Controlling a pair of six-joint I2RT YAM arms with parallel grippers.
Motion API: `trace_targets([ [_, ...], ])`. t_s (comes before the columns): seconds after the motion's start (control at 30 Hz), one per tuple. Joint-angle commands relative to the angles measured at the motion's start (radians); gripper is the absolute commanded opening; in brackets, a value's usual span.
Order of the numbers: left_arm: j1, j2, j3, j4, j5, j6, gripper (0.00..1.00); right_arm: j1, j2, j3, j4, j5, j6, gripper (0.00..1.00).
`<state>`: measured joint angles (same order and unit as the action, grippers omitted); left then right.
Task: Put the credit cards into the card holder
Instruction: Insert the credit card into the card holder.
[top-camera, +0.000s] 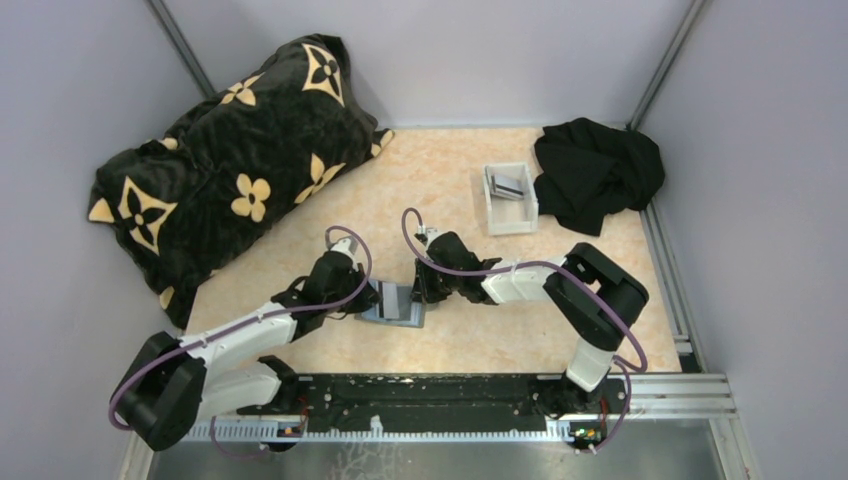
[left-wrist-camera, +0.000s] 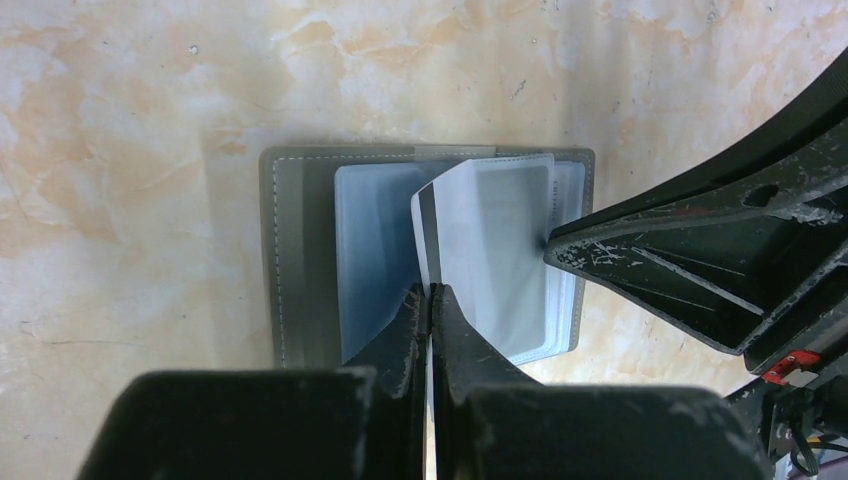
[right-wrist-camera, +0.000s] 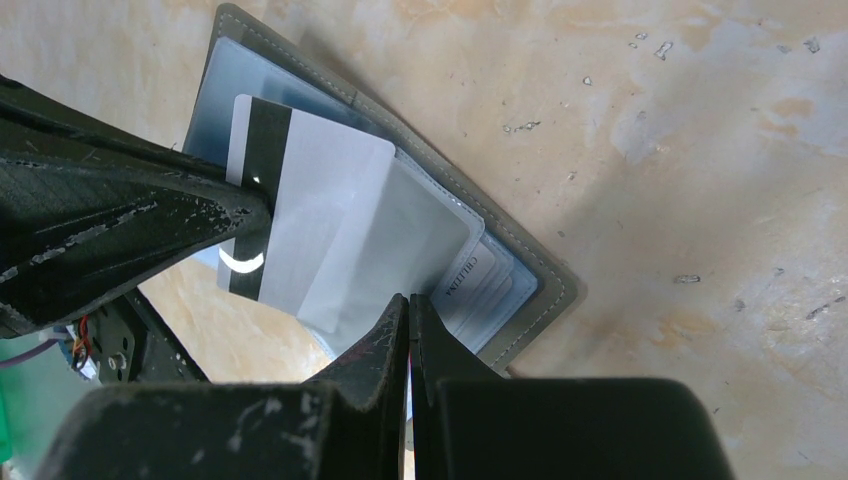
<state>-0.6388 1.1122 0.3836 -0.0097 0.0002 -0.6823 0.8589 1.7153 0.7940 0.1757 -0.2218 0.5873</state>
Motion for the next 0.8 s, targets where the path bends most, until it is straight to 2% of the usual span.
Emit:
trace_targets([
  [0.0, -0.023, 0.002, -0.033, -0.128, -0.004, 0.0, 0.0, -0.01, 0.023, -0.013, -0.08, 0.076, -0.022, 0.0],
  [0.27, -0.042, -0.006, -0.033, -0.174, -0.024, -0.022, 0.0, -0.011, 0.03, -0.01, -0.08, 0.079, -0.023, 0.0],
  [0.77, -0.065, 0.109, 0.001, -0.122, 0.022, 0.008, 0.0, -0.011, 0.03, -0.013, -0.079, 0.078, -0.026, 0.0],
])
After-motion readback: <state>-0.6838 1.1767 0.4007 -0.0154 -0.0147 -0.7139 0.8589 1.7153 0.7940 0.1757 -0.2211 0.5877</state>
